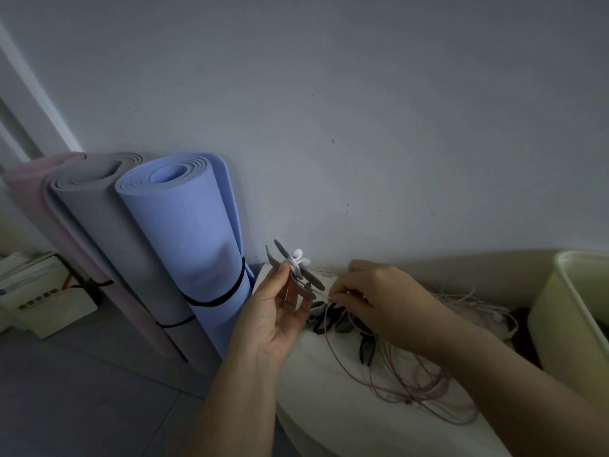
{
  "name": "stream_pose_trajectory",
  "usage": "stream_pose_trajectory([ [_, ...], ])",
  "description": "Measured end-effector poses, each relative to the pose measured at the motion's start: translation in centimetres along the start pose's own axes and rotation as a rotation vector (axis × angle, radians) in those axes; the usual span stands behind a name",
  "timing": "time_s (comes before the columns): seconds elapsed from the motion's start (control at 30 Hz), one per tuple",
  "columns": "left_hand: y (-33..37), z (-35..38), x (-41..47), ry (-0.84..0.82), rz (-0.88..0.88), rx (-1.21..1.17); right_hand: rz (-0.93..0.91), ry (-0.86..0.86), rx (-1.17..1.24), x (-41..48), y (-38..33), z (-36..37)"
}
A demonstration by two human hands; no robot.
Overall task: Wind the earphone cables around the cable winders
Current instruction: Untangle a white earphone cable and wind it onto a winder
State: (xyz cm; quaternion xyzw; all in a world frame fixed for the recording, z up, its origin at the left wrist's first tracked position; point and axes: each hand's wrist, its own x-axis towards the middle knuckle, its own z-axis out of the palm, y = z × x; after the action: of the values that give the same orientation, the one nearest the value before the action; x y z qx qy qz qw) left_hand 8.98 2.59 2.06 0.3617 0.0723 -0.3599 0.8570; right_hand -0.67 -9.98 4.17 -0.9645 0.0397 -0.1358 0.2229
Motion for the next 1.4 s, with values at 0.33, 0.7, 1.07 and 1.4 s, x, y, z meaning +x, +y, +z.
stream_pose_trajectory([
  [0.33,-0.8,0.6,-0.7,-0.120,0.188,0.616,0.054,0.249,0.180,-0.1,-0.2,-2.0],
  [0.7,-0.9,0.0,-0.7,-0.383,0.166,0.894,0.252,0.374,0.505,-0.3,1.5,-3.3],
  [1.07,-1.0,-0.1,-1.1,-0.547,0.207,1.036,0.207,0.167,0.799,-0.6,2.5,-4.1],
  [1.4,-1.3,-0.1,-0.9,-0.588,0.224,0.927,0.406,-0.002,1.249,-0.3,4.4,-1.9],
])
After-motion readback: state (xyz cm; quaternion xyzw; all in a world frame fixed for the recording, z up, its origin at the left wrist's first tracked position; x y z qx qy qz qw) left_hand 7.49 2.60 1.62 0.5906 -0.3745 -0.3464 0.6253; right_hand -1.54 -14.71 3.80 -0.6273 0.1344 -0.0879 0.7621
